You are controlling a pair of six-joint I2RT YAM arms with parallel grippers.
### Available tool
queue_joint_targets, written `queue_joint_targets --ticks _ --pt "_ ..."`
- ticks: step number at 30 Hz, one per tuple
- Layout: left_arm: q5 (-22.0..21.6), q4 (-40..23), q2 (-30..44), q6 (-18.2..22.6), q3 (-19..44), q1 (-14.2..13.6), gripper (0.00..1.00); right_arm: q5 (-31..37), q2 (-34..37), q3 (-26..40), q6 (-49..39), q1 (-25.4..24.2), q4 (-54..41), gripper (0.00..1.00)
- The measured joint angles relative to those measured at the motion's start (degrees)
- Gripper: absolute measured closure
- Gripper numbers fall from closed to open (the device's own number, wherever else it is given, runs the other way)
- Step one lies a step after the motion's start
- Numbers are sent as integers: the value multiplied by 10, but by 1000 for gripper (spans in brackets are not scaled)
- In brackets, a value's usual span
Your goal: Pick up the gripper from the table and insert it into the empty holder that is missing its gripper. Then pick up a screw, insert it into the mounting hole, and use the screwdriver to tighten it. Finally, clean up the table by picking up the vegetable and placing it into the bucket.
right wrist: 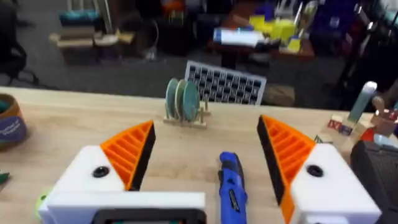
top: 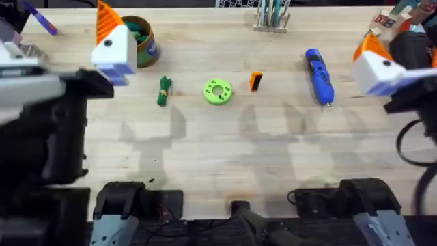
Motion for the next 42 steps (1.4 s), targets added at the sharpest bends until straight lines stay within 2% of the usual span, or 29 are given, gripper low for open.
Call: queue_joint_targets --ticks 7,14,20,25,29,40,42 --pt "-2 -150 151 0 129 0 15 0 185 156 0 0 -139 10" --pt "-6 -299 288 0 250 0 14 0 366 275 0 0 -281 10" --pt "4 -387 393 0 324 0 14 0 489 366 0 0 -426 10" --pt "28 -467 470 0 372 0 14 0 515 385 0 0 -436 10" --pt "57 -527 525 -13 382 0 15 -1 515 388 0 0 -437 10" --pt "68 -519 533 -18 383 0 15 -2 515 388 0 0 -433 11" --pt "72 -542 535 -18 394 0 15 -2 515 388 0 0 -433 10"
